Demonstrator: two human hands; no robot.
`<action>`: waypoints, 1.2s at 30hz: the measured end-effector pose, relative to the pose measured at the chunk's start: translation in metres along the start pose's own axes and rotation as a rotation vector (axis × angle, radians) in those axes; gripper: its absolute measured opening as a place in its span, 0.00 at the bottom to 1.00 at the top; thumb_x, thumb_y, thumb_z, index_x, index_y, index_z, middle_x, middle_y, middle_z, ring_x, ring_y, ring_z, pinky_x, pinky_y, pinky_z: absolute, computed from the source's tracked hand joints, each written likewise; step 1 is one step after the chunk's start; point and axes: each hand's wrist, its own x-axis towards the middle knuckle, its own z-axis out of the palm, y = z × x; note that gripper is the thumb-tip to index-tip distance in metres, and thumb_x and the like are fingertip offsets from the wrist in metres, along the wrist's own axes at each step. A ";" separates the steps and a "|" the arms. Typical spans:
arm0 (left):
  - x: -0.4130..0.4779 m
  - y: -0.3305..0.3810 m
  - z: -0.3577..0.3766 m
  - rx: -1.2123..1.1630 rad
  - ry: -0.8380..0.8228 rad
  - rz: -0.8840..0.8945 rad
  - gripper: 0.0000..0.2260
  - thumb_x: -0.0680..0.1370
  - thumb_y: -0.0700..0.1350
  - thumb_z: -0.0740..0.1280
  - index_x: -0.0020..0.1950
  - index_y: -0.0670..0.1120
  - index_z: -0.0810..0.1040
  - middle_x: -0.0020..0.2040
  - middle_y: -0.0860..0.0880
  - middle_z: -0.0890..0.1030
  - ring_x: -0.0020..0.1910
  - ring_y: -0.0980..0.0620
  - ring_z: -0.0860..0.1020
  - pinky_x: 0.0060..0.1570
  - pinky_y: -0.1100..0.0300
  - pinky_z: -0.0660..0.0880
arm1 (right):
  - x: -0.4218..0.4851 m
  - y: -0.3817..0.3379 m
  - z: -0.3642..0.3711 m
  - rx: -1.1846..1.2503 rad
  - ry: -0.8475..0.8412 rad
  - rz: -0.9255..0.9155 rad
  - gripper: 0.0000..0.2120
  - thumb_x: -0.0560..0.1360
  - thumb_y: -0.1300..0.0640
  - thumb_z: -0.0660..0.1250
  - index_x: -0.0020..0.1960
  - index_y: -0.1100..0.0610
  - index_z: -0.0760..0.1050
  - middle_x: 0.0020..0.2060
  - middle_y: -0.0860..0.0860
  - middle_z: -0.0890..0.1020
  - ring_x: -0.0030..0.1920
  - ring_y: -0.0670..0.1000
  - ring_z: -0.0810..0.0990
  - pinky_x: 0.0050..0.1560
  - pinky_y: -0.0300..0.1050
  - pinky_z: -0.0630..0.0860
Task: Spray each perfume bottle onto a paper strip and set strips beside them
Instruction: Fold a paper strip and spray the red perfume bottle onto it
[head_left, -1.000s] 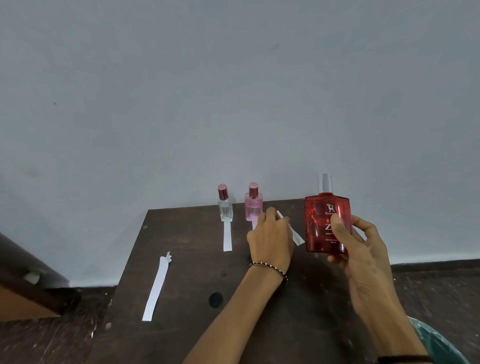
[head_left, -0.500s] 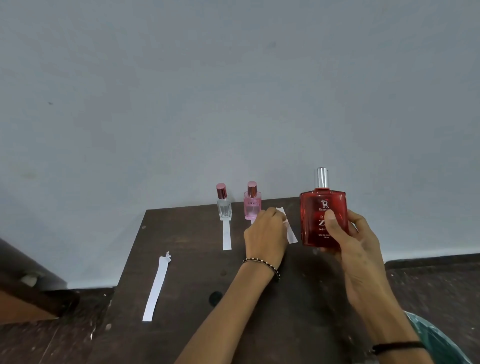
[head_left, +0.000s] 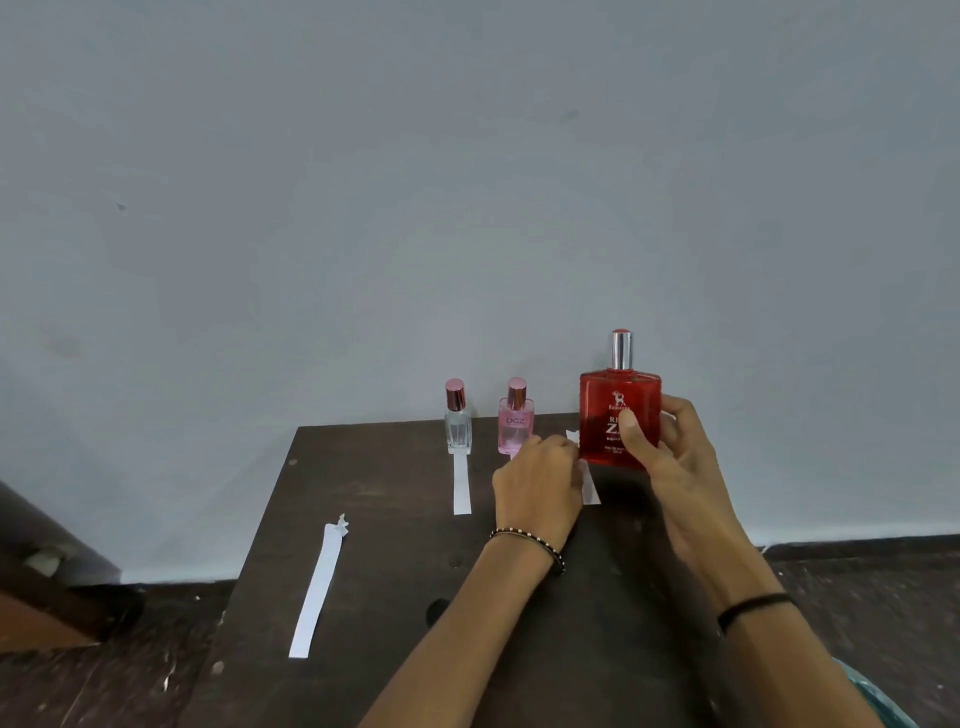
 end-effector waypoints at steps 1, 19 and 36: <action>0.000 0.000 0.000 -0.012 0.001 0.006 0.10 0.81 0.47 0.65 0.60 0.49 0.81 0.58 0.51 0.82 0.57 0.52 0.77 0.49 0.53 0.78 | 0.007 0.000 0.001 -0.005 -0.010 -0.007 0.28 0.70 0.45 0.71 0.66 0.51 0.69 0.62 0.49 0.80 0.61 0.50 0.80 0.61 0.52 0.78; -0.005 -0.003 0.003 -0.032 0.071 0.066 0.10 0.80 0.45 0.66 0.59 0.47 0.82 0.60 0.52 0.79 0.59 0.53 0.76 0.48 0.56 0.78 | 0.059 0.028 0.000 -0.086 -0.409 0.036 0.22 0.76 0.50 0.70 0.67 0.49 0.66 0.63 0.47 0.79 0.66 0.48 0.77 0.66 0.49 0.74; -0.013 -0.006 -0.024 -0.209 -0.071 -0.033 0.13 0.80 0.36 0.62 0.60 0.44 0.82 0.59 0.47 0.81 0.57 0.49 0.79 0.57 0.58 0.76 | 0.023 0.013 -0.014 -0.461 -0.182 0.048 0.24 0.79 0.70 0.61 0.70 0.53 0.60 0.66 0.53 0.73 0.66 0.51 0.73 0.67 0.47 0.70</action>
